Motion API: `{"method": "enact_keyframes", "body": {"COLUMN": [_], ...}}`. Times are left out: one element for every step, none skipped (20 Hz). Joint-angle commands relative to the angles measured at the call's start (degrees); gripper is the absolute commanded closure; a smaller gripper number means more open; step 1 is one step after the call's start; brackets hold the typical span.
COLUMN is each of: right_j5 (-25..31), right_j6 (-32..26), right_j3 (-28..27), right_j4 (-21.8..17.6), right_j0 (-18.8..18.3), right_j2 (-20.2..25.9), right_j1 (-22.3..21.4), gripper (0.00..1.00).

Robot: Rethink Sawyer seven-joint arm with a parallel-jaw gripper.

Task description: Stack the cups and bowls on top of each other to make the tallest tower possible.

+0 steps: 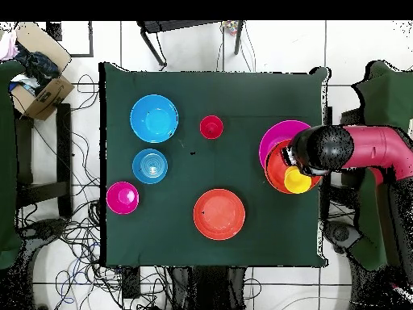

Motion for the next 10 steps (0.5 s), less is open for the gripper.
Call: {"method": "enact_keyframes", "body": {"right_j5": [-0.37,-0.41,-0.45,-0.48,-0.49,-0.65,-0.82,-0.98,-1.21,-1.44], "right_j6": [-13.61,-13.43,-13.26,-13.32,-13.47,-13.24,-13.01,-12.79,-12.68,-12.57], "right_j3": [1.6,1.71,1.83,1.92,1.93,2.03,2.13,2.23,2.35,2.47], "right_j4": [-0.05,0.01,0.06,0.17,0.21,0.25,0.29,0.33,0.34,0.35], "right_j0": [1.68,1.76,1.83,1.86,1.99,1.99,1.98,1.98,2.0,2.02], "right_j2": [-0.48,-0.45,-0.43,-0.31,-0.17,-0.18,-0.19,-0.2,-0.18,-0.15], "right_j1": [0.21,0.19,0.16,0.22,0.33,0.39,0.46,0.53,0.63,0.74], "gripper": [1.0,1.0,1.0,1.0,1.0,1.0,1.0,1.0,1.0,1.0]}}
